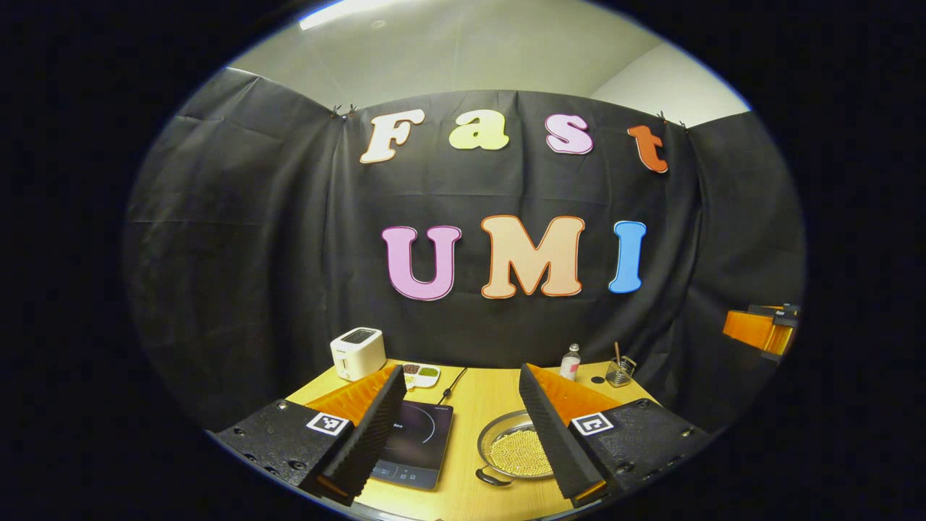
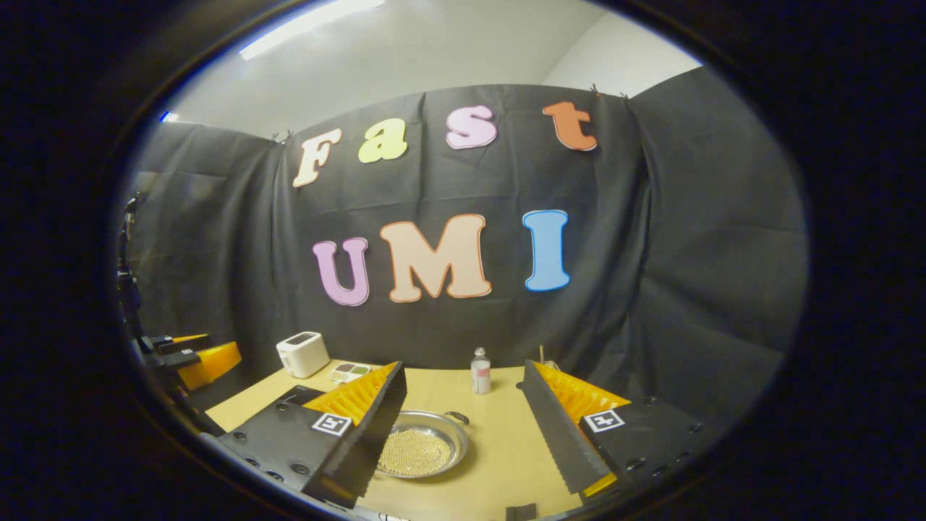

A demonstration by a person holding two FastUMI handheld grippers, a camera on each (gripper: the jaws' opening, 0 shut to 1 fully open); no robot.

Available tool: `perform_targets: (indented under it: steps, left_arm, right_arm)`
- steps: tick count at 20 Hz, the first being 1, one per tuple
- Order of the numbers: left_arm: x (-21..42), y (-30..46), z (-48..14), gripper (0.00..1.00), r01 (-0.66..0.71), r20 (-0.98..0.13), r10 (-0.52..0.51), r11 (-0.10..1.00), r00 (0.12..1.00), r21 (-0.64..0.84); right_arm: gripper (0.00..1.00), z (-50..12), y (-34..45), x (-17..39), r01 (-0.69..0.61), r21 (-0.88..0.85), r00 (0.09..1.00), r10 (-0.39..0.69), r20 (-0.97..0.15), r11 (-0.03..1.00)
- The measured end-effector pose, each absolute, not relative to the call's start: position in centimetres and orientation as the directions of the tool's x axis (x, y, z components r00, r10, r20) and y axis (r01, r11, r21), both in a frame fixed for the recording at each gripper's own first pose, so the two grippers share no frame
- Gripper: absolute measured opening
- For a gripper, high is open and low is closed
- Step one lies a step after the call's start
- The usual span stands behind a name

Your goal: First push the handle of the pot to place it horizontally, then grasp the pot with both hands and set it on the induction cooktop.

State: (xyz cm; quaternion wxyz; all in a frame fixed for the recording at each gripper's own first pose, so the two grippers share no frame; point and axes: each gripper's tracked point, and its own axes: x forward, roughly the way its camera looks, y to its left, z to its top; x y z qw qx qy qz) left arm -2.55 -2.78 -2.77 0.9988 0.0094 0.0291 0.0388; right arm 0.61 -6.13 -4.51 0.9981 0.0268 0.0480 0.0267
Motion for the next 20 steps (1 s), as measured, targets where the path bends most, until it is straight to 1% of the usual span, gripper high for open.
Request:
perform_targets:
  steps: [5,6,7,8,9,10,14,15,16,17,18,19,20]
  left_arm:
    - [-2.8,-0.5,-2.7,0.96,-0.144,-0.063,0.146,0.989,0.987,0.037]
    - [-2.7,0.1,-2.9,0.96,-0.157,-0.065,0.159,0.987,0.985,0.042]
    - [-2.7,0.6,-3.0,0.96,-0.167,-0.069,0.170,0.985,0.983,0.045]
    - [-2.5,1.0,-3.2,0.92,-0.173,-0.072,0.176,0.984,0.982,0.045]
    - [-2.3,1.4,-3.4,0.96,-0.176,-0.077,0.179,0.984,0.981,0.043]
    - [-2.2,1.8,-3.7,0.96,-0.173,-0.083,0.176,0.984,0.981,0.042]
    - [-0.9,3.6,-4.3,0.96,-0.146,-0.097,0.149,0.988,0.984,0.040]
    - [-0.4,4.1,-4.4,0.99,-0.134,-0.100,0.136,0.990,0.986,0.034]
    - [0.0,4.5,-4.7,0.96,-0.119,-0.106,0.121,0.993,0.987,0.028]
    - [0.4,4.9,-5.0,0.96,-0.106,-0.117,0.108,0.994,0.987,0.025]
    - [0.8,5.7,-5.4,0.99,-0.097,-0.124,0.101,0.995,0.987,0.031]
    - [1.2,6.5,-5.5,0.93,-0.093,-0.124,0.097,0.995,0.988,0.038]
    - [1.5,7.3,-5.5,0.93,-0.088,-0.125,0.093,0.995,0.988,0.045]
  right_arm:
    - [0.95,-7.3,-5.0,1.6,-0.087,0.080,0.979,0.100,-0.178,0.993]
    - [0.93,-7.7,-4.5,2.1,-0.096,0.095,0.976,0.112,-0.187,0.991]
    - [0.77,-7.9,-4.2,2.4,-0.098,0.103,0.974,0.116,-0.193,0.990]
    - [0.61,-8.1,-3.8,2.7,-0.102,0.110,0.973,0.122,-0.195,0.989]
    - [0.56,-8.3,-3.3,3.0,-0.104,0.109,0.972,0.124,-0.198,0.989]
    - [0.43,-8.6,-3.1,3.4,-0.097,0.098,0.973,0.114,-0.198,0.991]
    - [0.00,-9.3,-1.1,4.3,-0.070,0.050,0.974,0.079,-0.213,0.996]
    - [0.03,-9.5,-0.6,4.5,-0.059,0.036,0.974,0.066,-0.218,0.998]
    - [0.00,-9.7,0.0,4.5,-0.052,0.026,0.973,0.056,-0.224,0.998]
    - [0.00,-10.1,0.8,4.5,-0.047,0.020,0.971,0.051,-0.233,0.999]
    - [0.02,-10.9,1.5,4.6,-0.043,0.018,0.967,0.046,-0.250,0.999]
    - [0.00,-11.8,2.3,4.5,-0.039,0.020,0.961,0.043,-0.273,0.999]
    - [0.03,-12.9,3.0,4.4,-0.032,0.023,0.954,0.037,-0.297,0.999]
